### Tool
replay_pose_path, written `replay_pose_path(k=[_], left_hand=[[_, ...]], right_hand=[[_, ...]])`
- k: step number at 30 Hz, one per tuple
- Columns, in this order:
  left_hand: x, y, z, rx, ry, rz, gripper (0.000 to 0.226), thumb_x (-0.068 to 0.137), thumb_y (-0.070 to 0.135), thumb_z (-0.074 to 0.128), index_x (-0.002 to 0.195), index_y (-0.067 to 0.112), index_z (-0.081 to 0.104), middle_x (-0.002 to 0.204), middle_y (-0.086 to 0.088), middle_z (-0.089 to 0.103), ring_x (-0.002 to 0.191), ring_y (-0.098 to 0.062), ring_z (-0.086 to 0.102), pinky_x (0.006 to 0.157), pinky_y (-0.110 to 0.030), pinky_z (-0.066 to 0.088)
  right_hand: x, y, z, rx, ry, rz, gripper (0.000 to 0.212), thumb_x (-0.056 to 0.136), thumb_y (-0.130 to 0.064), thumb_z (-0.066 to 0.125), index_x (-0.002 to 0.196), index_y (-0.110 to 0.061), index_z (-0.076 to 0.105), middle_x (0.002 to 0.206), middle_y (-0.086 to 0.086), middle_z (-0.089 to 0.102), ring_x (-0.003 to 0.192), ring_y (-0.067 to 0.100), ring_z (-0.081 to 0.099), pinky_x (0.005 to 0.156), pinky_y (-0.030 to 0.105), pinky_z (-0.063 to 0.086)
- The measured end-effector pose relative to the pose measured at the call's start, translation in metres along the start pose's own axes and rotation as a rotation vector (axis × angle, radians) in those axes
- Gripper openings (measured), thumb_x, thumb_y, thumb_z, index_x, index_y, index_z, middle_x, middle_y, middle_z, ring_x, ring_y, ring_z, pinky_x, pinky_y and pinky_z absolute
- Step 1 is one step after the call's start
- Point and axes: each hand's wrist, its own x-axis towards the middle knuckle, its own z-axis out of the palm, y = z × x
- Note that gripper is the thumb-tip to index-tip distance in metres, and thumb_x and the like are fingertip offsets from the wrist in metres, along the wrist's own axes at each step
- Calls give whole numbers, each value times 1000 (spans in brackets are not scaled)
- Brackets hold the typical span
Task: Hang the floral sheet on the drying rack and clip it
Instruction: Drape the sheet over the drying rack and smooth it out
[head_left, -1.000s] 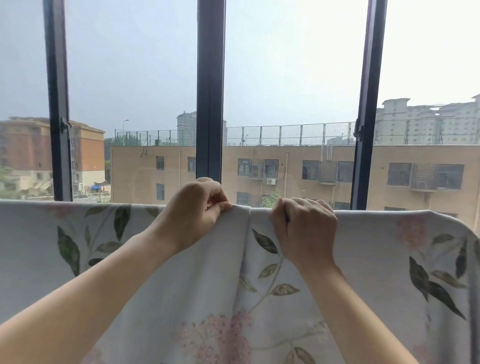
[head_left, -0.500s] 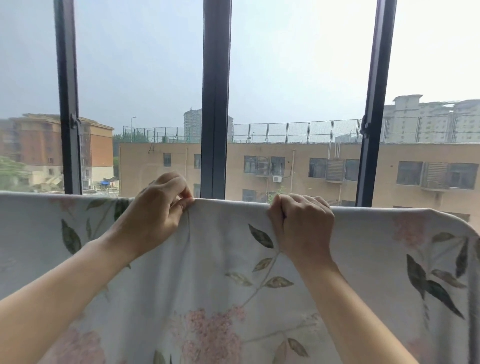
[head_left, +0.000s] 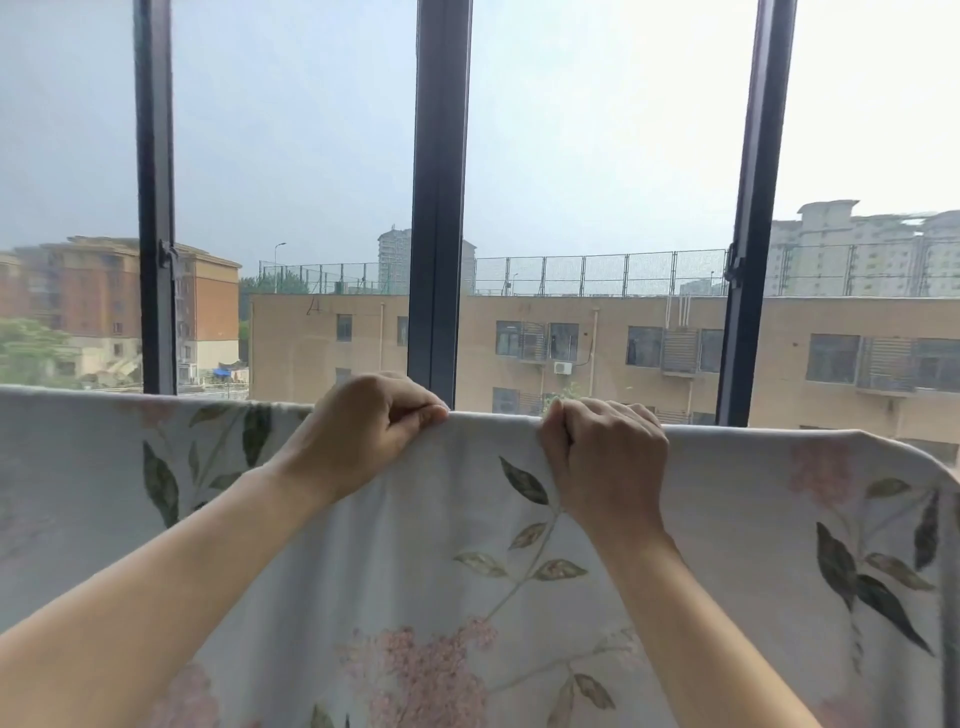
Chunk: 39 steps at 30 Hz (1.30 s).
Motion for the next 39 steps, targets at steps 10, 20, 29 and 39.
replay_pose_path(k=[10,20,29,39], left_hand=[[-22,-18,-17,22,93,-41,17,84,22,64,88,13,77,85,11,69,80,-5,66,76,-27,54],[-20,-13,-13,17,71,-12,12,88,13,64,94,15,75,87,7,71,82,-4,64,77,-26,53],[-37,-32,-35,55,49,-143,7,86,20,66,93,23,68,86,14,63,85,1,58,75,-19,47],[-32,-36,-34,78,172,-162,18,80,7,72,71,20,65,68,12,61,66,-3,57,60,-5,39]], right_hand=[[3,-13,-5,-21,-51,63,39,89,-25,48,50,-26,38,44,-7,45,44,11,30,58,23,31],[11,-82,11,89,-225,-39,37,88,-31,41,53,-22,48,52,-3,59,47,20,54,55,25,31],[4,-84,26,69,-109,-33,37,88,-27,45,51,-21,50,49,-5,55,43,18,48,56,26,34],[4,-77,25,53,-84,-52,39,90,-27,43,52,-22,48,49,-5,54,44,19,50,56,27,37]])
